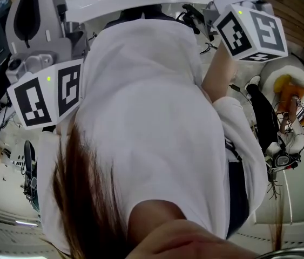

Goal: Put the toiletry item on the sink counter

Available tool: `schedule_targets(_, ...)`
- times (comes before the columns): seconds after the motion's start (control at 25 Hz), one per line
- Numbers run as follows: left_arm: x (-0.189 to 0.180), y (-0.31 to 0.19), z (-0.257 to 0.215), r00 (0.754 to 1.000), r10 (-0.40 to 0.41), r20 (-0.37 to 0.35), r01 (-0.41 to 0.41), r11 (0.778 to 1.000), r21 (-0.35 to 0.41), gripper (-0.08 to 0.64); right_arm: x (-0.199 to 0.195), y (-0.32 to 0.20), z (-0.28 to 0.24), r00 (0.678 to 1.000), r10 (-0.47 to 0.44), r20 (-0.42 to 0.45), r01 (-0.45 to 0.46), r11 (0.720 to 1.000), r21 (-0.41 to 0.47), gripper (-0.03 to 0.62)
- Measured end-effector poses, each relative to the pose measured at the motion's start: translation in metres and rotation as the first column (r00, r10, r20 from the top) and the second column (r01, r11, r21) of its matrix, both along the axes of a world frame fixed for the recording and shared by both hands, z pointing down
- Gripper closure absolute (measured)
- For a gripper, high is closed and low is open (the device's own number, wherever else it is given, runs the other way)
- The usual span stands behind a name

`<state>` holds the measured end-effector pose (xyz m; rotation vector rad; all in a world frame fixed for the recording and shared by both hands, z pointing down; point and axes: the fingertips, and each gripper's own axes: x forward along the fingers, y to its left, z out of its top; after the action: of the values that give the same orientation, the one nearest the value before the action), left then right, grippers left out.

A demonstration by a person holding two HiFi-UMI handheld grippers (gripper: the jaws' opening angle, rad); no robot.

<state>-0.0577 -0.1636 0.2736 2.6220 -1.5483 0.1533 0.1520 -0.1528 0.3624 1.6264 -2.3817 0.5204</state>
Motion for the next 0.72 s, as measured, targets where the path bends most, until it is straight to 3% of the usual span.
schedule_targets(0.24,-0.021,0.004,-0.013,1.0,-0.009,0.001,0.009,1.0,0.005,0.551,-0.021,0.008,-0.007,0.999,-0.024,-0.035,0.024,1.0,-0.007,0.588)
schedule_targets(0.48,-0.003,0.002,-0.002,1.0,-0.013,-0.002,0.013,1.0,0.003,0.551,0.014,0.007,0.001,0.995,0.009,-0.096,-0.009,1.0,-0.001,0.588)
schedule_targets(0.72,-0.005,0.006,-0.006,1.0,-0.009,-0.006,0.009,1.0,0.01,0.551,0.017,0.01,-0.006,0.995,0.031,-0.098,-0.03,0.999,0.016,0.588)
